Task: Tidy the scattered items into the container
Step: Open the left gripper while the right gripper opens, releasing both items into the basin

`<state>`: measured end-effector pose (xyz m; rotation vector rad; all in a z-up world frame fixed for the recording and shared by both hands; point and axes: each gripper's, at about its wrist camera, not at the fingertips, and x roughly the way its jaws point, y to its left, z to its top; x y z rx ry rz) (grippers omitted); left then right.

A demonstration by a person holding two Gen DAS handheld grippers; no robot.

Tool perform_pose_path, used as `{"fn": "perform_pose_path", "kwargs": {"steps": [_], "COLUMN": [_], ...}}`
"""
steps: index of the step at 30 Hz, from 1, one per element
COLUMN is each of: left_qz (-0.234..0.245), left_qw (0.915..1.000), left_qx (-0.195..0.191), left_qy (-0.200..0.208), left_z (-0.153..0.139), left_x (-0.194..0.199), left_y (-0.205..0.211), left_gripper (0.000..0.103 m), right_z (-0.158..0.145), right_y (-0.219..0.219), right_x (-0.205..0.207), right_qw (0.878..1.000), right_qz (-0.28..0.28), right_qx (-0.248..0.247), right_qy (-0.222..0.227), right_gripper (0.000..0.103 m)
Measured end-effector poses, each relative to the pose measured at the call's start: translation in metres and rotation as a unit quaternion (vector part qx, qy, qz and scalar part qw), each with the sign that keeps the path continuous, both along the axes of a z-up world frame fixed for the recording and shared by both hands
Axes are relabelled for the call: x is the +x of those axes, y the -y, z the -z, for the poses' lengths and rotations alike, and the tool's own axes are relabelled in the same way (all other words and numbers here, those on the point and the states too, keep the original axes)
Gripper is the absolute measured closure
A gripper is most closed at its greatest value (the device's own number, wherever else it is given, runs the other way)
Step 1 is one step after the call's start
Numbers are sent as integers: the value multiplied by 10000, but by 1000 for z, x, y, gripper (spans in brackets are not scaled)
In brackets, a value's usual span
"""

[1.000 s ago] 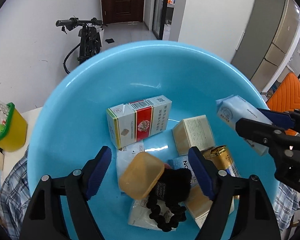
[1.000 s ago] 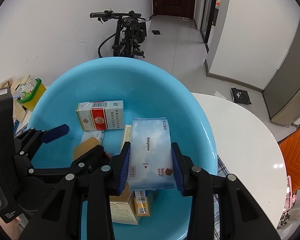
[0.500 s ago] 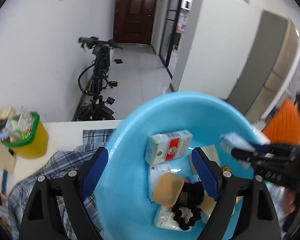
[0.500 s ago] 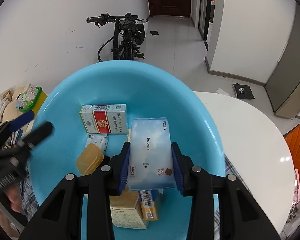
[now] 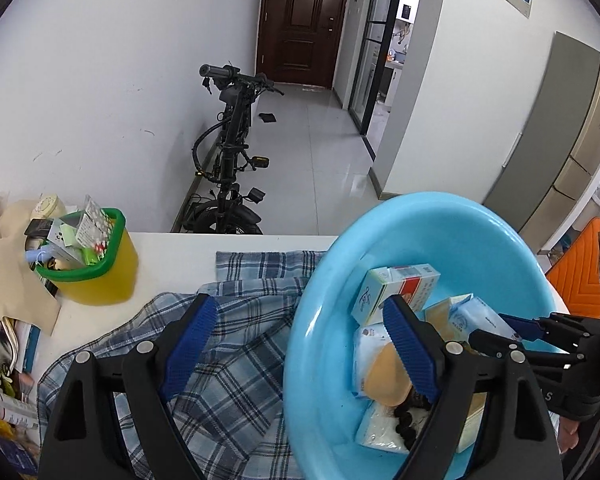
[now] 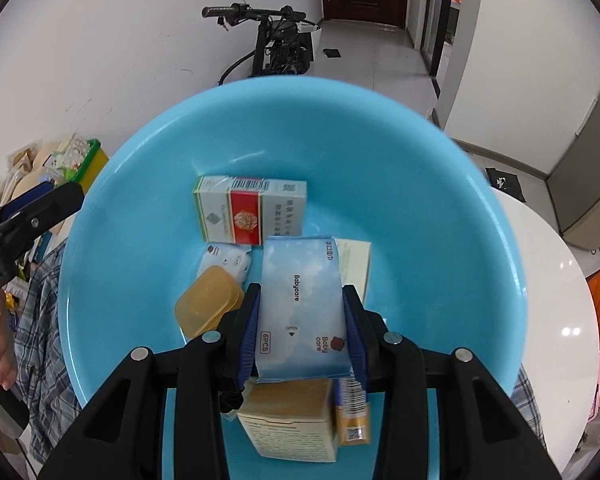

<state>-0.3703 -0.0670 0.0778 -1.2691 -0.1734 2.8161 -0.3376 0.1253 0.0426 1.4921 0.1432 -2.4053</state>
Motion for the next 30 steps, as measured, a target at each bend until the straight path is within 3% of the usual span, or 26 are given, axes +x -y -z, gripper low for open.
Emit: {"fn": "perform_pose_path", "kwargs": {"steps": [5, 11, 15, 20, 26, 28, 30], "left_qz": [-15, 103, 134, 187, 540, 666, 720], "left_qw": [9998, 9999, 9998, 9997, 9982, 9965, 9951], "left_qx": [176, 89, 99, 165, -111, -325, -487], "left_qy": [65, 93, 91, 86, -237, -395, -467], "left_z": [8, 11, 13, 14, 5, 2, 2], "left_x": [1, 5, 6, 8, 28, 41, 53], "left_y": [0, -8, -12, -17, -30, -34, -38], "left_gripper": [16, 16, 16, 16, 16, 16, 16], "right_z": [7, 4, -8, -16, -25, -29, -32], "right_y": [7, 9, 7, -2, -29, -35, -43], "right_x": [4, 6, 8, 11, 25, 33, 43], "right_qw": [9999, 9999, 9996, 9994, 9987, 9980, 9969], "right_qz": [-88, -124, -104, -44, 76, 59, 83], "right_qx": [107, 5, -149, 48, -44, -169, -376], "right_qy": [31, -65, -208, -347, -509, -610, -691], "right_gripper": [66, 65, 52, 52, 49, 45, 34]}}
